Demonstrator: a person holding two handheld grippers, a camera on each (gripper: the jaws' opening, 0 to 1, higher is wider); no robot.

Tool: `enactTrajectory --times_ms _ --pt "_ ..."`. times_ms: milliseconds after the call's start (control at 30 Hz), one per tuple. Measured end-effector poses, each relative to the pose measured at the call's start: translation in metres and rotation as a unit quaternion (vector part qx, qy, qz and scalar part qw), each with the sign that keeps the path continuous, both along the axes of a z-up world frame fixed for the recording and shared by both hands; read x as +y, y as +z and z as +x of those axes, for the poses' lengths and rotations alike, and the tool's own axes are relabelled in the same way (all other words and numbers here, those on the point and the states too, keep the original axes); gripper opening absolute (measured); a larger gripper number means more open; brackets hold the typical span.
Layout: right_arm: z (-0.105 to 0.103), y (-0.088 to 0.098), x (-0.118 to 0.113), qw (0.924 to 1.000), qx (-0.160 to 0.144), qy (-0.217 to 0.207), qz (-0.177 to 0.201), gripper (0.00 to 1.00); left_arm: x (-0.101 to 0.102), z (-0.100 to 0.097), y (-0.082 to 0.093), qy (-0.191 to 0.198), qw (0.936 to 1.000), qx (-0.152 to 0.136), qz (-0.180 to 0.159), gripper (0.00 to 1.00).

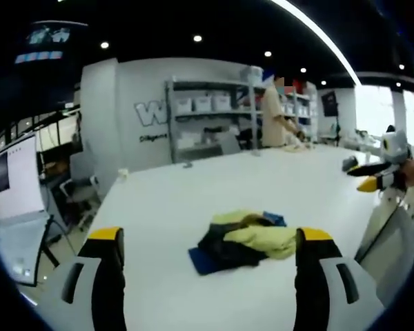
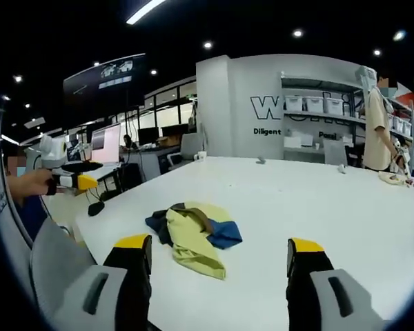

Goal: Fold the garment on the visible template until the final outline fits inside the template.

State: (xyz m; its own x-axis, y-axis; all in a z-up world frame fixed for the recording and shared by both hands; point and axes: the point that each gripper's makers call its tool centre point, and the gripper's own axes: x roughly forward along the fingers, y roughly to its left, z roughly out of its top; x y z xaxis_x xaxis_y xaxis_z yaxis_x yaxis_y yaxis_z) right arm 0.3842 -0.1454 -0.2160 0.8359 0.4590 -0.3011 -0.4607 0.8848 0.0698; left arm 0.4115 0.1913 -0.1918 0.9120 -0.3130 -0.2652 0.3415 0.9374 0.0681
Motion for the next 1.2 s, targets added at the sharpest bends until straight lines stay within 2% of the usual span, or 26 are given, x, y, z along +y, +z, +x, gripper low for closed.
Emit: enactTrajectory --times_ms 167,233,600,800,1067,1200 --pt "0.002 0.002 0.001 1.0 0.0 0.006 -0.003 0.77 -0.003 0.001 -0.004 -0.005 0.9991 0.004 0.042 0.97" --pt "0.002 0.002 0.002 1.0 0.002 0.006 -0.007 0.77 -0.007 0.001 -0.004 -0.009 0.9988 0.004 0.047 0.97" --pt "0.0 -0.005 0.005 0.9999 0.014 0.006 -0.005 0.74 -0.012 0.003 -0.004 -0.021 0.9991 0.01 0.037 0.95" --pt "0.001 -0.002 0.004 0.9999 0.013 0.003 -0.007 0.73 -0.016 0.009 0.006 -0.023 0.9994 0.0 0.028 0.94" --pt "0.003 -0.005 0.006 0.9999 0.015 0.007 -0.001 0.7 -0.024 0.016 -0.001 -0.022 0.9996 0.01 0.014 0.9" --pt "0.005 -0.006 0.007 0.9998 0.016 0.01 -0.001 0.69 -0.032 0.01 -0.009 -0.028 0.9994 0.019 0.011 0.9"
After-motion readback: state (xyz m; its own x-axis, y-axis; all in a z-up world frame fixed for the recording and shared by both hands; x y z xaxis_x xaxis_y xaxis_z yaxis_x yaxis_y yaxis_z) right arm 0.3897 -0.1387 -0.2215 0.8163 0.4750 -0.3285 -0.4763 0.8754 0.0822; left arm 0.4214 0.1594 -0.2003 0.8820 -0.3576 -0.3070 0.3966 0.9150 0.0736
